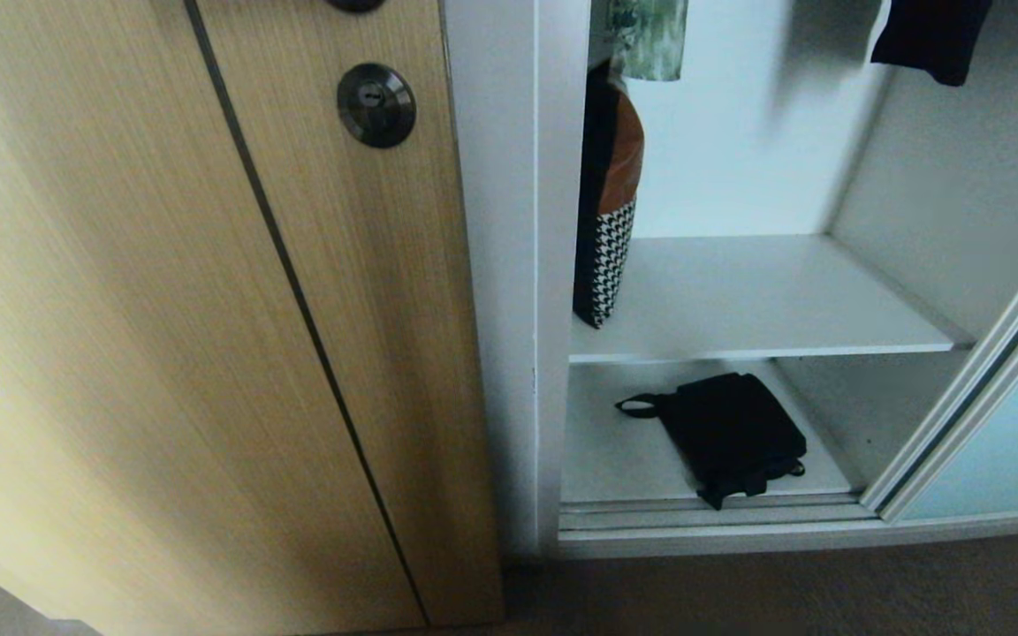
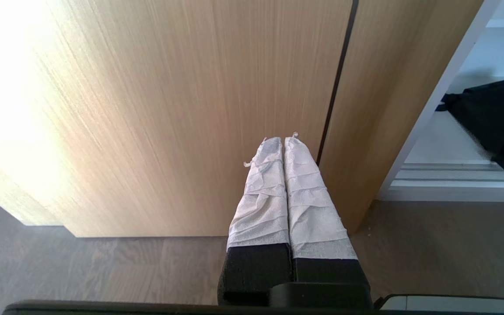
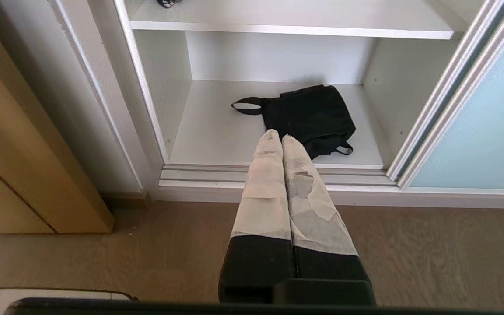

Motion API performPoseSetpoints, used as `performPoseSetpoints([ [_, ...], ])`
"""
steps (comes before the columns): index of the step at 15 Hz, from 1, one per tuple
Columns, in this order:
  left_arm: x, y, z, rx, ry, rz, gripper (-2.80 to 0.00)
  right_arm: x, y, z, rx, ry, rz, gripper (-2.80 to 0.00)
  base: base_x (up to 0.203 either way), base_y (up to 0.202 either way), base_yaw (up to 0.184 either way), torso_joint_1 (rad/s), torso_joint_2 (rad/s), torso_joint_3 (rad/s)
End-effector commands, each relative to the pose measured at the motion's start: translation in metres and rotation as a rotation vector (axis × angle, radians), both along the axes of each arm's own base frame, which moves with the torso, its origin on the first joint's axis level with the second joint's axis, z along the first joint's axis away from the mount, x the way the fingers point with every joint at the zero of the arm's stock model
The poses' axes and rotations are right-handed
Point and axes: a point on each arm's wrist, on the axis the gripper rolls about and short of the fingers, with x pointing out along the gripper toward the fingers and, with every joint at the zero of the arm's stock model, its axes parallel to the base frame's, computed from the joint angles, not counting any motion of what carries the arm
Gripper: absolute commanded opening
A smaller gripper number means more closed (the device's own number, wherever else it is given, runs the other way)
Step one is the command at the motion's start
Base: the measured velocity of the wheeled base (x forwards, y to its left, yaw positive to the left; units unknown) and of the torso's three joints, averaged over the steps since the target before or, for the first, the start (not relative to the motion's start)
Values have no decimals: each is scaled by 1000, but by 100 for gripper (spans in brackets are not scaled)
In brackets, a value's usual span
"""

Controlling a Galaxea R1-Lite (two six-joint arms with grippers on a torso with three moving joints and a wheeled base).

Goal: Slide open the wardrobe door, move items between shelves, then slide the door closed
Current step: Place the bag on the higher shelf

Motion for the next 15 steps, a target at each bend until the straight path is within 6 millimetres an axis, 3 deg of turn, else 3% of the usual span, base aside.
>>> performPoseSetpoints([
  [1,0,0,0,3,4,1,-280,0,0,0,0,-1,1,-280,0,0,0,0,0,0],
  [6,0,0,0,-2,4,2,-280,0,0,0,0,-2,1,-280,0,0,0,0,0,-14],
  [15,0,0,0,-3,5,1,-280,0,0,0,0,-1,1,-280,0,0,0,2,3,-181],
])
